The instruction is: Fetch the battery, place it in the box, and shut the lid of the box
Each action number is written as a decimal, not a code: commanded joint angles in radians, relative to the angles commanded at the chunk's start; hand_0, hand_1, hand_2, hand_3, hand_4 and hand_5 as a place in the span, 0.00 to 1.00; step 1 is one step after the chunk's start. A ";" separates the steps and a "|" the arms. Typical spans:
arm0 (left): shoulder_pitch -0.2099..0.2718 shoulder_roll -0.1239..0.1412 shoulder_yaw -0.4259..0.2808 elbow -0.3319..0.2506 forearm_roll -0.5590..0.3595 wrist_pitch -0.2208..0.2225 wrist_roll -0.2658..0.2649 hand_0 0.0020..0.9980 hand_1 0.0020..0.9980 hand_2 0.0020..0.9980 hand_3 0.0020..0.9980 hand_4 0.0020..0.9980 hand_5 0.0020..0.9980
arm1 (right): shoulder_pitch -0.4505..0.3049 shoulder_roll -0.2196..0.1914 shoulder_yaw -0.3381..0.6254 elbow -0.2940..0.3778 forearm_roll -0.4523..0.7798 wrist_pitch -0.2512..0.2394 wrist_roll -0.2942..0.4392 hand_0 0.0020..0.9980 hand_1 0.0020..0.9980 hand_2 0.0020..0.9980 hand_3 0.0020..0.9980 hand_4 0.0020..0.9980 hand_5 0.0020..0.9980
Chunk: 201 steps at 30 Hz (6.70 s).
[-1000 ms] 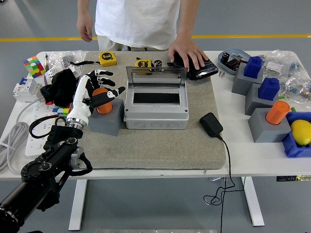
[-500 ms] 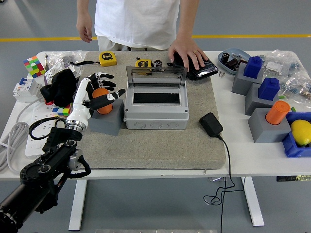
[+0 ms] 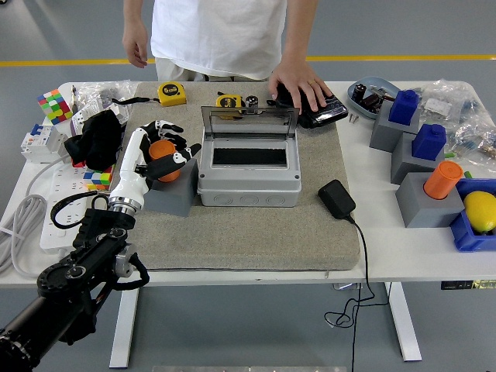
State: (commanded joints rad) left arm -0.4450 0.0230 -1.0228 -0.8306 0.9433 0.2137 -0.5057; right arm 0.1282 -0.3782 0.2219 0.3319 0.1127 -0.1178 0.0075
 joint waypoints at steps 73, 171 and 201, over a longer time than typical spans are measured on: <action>-0.374 -0.023 0.462 -0.069 0.911 0.053 0.401 0.14 0.11 0.17 0.23 0.84 0.00 | 0.001 -0.002 -0.006 0.001 0.004 -0.005 0.008 0.55 0.59 0.58 0.54 0.92 0.49; -0.056 0.242 0.241 -0.338 0.854 0.061 0.365 0.62 0.64 0.61 0.57 1.00 0.44 | -0.002 -0.001 0.036 0.004 -0.023 -0.004 0.012 0.56 0.58 0.57 0.54 0.92 0.48; -0.158 -0.011 0.376 -0.290 0.764 0.052 0.361 0.58 0.61 0.61 0.57 1.00 0.44 | -0.002 0.001 0.025 0.006 -0.019 -0.005 0.013 0.56 0.58 0.57 0.54 0.92 0.47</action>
State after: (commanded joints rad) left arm -0.6029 0.0118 -0.6471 -1.1203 1.7072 0.2653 -0.1446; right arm 0.1260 -0.3773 0.2466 0.3375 0.0935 -0.1228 0.0209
